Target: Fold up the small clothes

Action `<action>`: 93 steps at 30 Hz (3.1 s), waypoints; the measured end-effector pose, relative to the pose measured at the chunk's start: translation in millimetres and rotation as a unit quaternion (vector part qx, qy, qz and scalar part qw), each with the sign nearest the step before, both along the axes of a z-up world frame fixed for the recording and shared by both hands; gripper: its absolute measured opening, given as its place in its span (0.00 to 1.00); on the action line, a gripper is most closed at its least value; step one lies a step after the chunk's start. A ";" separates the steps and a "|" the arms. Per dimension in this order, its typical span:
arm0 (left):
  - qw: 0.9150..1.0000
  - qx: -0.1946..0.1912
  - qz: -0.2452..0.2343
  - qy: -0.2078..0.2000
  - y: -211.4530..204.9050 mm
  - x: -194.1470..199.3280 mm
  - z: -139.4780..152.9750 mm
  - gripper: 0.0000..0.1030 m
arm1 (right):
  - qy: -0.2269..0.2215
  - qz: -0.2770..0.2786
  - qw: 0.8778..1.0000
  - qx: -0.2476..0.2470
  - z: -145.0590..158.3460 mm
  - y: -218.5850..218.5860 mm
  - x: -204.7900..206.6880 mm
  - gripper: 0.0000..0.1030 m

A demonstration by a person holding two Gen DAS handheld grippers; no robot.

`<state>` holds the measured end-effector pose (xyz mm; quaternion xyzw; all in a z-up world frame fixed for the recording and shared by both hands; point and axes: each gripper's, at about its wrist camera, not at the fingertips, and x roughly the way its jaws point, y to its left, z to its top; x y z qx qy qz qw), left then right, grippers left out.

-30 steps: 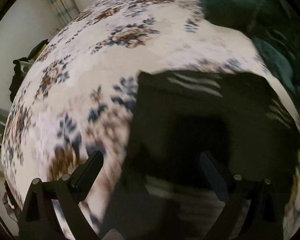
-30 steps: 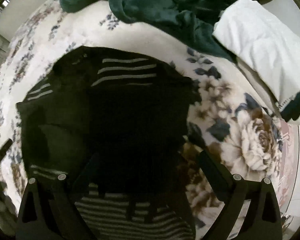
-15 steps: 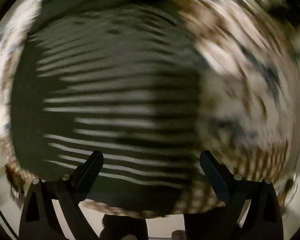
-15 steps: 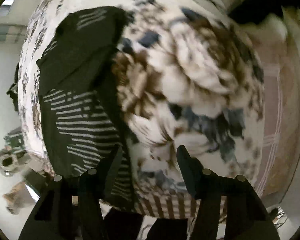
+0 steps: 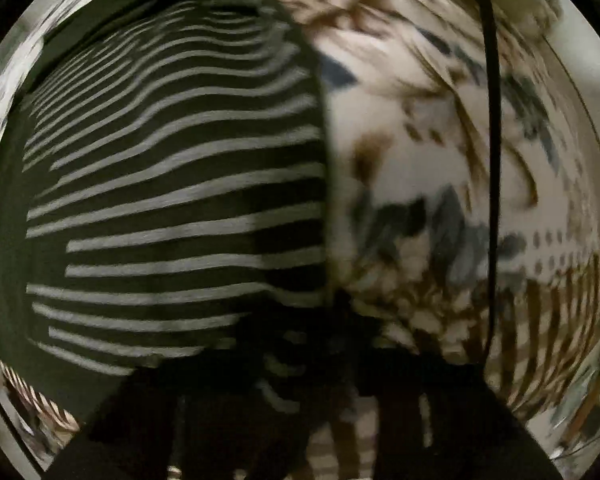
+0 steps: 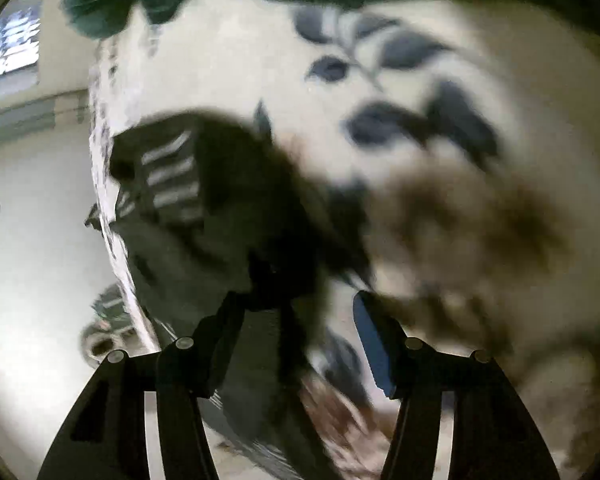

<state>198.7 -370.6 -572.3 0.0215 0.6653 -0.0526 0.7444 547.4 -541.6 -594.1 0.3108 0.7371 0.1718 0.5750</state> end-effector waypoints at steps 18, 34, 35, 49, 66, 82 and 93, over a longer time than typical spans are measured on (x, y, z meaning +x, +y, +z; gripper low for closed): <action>0.973 -0.040 0.177 -0.140 206.8 -32.7 161.4 0.04 | -0.146 0.114 0.973 -0.137 201.8 141.9 4.3 0.09; 0.894 -0.190 0.398 -0.081 447.8 -62.6 29.8 0.04 | -0.193 0.281 0.894 -0.290 148.9 548.5 25.3 0.09; 0.888 -0.203 0.405 -0.079 454.5 -65.6 26.4 0.04 | -0.188 0.274 0.897 -0.291 138.3 558.7 26.9 0.09; 0.882 -0.225 0.413 -0.018 534.1 -90.1 -1.4 0.37 | -0.103 0.233 0.946 -0.201 89.3 593.2 25.2 0.48; 0.933 -0.175 0.315 -0.002 454.5 -78.9 -0.3 0.03 | -0.070 0.273 0.947 -0.151 96.1 437.0 -158.6 0.60; 0.933 -0.188 0.306 -0.036 463.6 -72.4 31.6 0.02 | -0.163 0.181 0.944 -0.224 104.1 501.6 46.4 0.60; 0.928 -0.193 0.315 -0.051 484.5 -67.1 36.6 0.02 | -0.183 0.241 0.890 -0.342 81.9 569.6 57.0 0.07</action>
